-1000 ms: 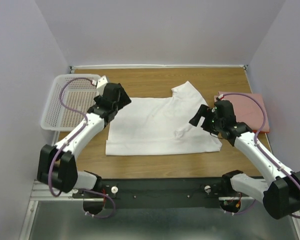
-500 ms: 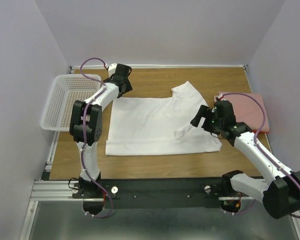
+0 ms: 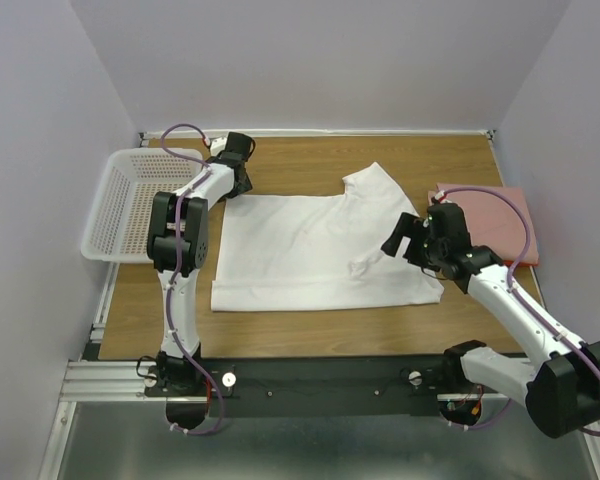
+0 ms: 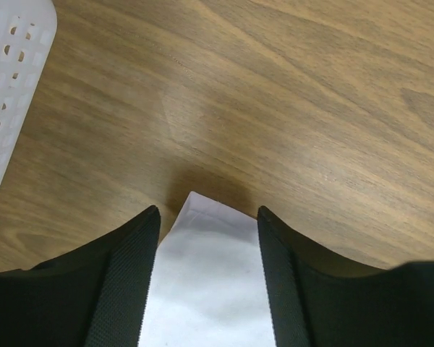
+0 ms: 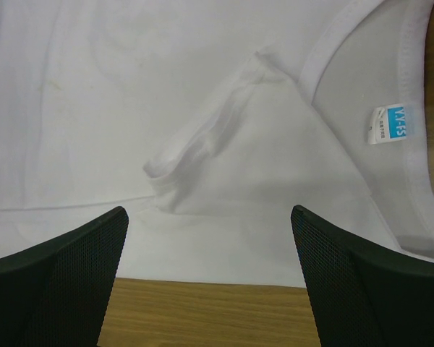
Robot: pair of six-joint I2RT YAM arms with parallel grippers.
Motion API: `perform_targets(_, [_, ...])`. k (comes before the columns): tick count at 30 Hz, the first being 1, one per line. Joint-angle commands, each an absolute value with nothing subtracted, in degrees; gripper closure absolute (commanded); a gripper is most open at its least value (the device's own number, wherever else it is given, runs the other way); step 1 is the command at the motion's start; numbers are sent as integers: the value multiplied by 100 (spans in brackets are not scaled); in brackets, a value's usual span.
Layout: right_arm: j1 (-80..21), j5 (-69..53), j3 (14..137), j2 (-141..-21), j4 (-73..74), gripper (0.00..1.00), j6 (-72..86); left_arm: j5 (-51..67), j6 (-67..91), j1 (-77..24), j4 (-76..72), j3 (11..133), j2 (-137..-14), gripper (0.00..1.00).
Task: Fold and stack the t-shirts
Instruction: Fold the tshirt
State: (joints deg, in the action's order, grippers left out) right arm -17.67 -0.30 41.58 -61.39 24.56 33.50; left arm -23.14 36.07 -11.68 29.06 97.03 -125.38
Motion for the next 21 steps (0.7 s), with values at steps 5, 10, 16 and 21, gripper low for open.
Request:
perform_targets(5, [-1775, 149, 4052, -6003, 2540, 0, 3278, -2408, 3674, -1116, 3102, 9870, -12841, 54])
perform_targets(10, [-1775, 211, 4069, -6003, 2540, 0, 3278, -2443, 3718, -1107, 3120, 9739, -12841, 68])
perform_targets(16, [-1775, 473, 4525, -6388, 2523, 0, 3278, -2338, 3665, -1107, 3041, 9607, -12788, 94])
perform_targets(21, [-1767, 1115, 5605, -7276, 2496, 0, 3349, -2101, 3525, -1107, 2804, 9422, -12622, 100])
